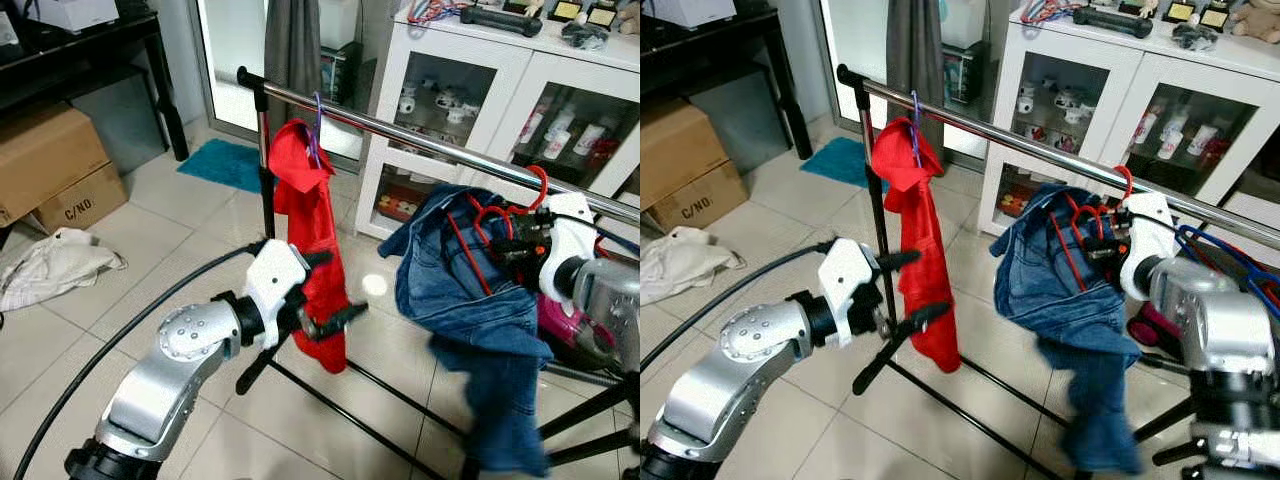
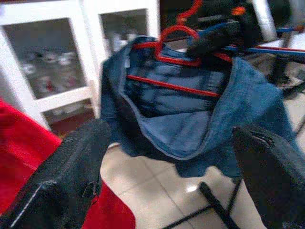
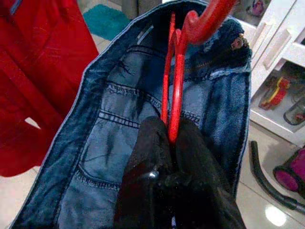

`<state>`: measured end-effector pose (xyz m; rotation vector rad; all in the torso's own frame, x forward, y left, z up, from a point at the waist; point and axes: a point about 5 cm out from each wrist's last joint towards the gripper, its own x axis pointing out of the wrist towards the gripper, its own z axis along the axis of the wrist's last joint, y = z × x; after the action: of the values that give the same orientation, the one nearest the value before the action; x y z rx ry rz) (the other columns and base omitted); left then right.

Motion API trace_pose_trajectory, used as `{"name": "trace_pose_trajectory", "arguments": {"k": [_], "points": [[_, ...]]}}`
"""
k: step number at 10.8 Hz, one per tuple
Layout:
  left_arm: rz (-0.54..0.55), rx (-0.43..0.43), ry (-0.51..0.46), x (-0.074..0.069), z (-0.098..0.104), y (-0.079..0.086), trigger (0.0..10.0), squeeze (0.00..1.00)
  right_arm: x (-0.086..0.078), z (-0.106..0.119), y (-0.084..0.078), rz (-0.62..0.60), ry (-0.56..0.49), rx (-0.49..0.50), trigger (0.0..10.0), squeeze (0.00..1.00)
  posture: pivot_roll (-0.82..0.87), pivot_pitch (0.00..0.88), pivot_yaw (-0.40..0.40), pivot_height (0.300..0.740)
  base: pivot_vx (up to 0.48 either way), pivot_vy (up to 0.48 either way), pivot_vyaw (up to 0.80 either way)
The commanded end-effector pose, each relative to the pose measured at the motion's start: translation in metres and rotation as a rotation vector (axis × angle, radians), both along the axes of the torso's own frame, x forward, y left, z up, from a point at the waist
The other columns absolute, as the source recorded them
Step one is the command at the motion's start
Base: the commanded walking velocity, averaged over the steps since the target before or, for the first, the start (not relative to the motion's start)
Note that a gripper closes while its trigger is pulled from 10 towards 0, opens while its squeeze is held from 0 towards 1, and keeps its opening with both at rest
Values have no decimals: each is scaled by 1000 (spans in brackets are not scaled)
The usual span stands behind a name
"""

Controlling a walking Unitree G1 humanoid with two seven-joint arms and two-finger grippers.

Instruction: Hang hanger

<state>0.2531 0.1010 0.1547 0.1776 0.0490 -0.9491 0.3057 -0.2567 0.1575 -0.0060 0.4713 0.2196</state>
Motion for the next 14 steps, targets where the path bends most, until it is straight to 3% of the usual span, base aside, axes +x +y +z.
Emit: {"name": "trace_pose_trajectory", "arguments": {"k": [1, 4, 6, 8, 10, 14], "points": [[71, 16, 4, 3, -4, 7, 10000, 0, -3, 3, 0, -14, -22, 10, 0, 0, 50, 0, -40, 740, 0, 0, 0], [222, -5, -9, 6, -3, 15, 10000, 0, -13, 22, 8, -28, -196, 6, 0, 0, 58, 0, -41, 740, 0, 0, 0], [241, -19, -23, 7, -1, 14, 10000, 0, -18, 38, 17, -26, -343, 47, 0, 0, 54, 0, -38, 740, 0, 0, 0], [245, -22, -25, 8, 0, 11, 10000, 0, -25, 25, 28, 50, -338, 25, 0, 0, 55, 0, -44, 740, -135, 0, 0], [249, -21, -20, 6, -1, 11, 10000, 0, -42, 3, 34, 147, -255, 7, 0, 0, 54, 0, -46, 740, -278, 0, 0], [222, -15, -2, 5, -5, 6, 10000, 0, -57, -7, 38, 148, -240, 15, 0, 0, 27, 0, -37, 740, -217, 0, 0]]}}
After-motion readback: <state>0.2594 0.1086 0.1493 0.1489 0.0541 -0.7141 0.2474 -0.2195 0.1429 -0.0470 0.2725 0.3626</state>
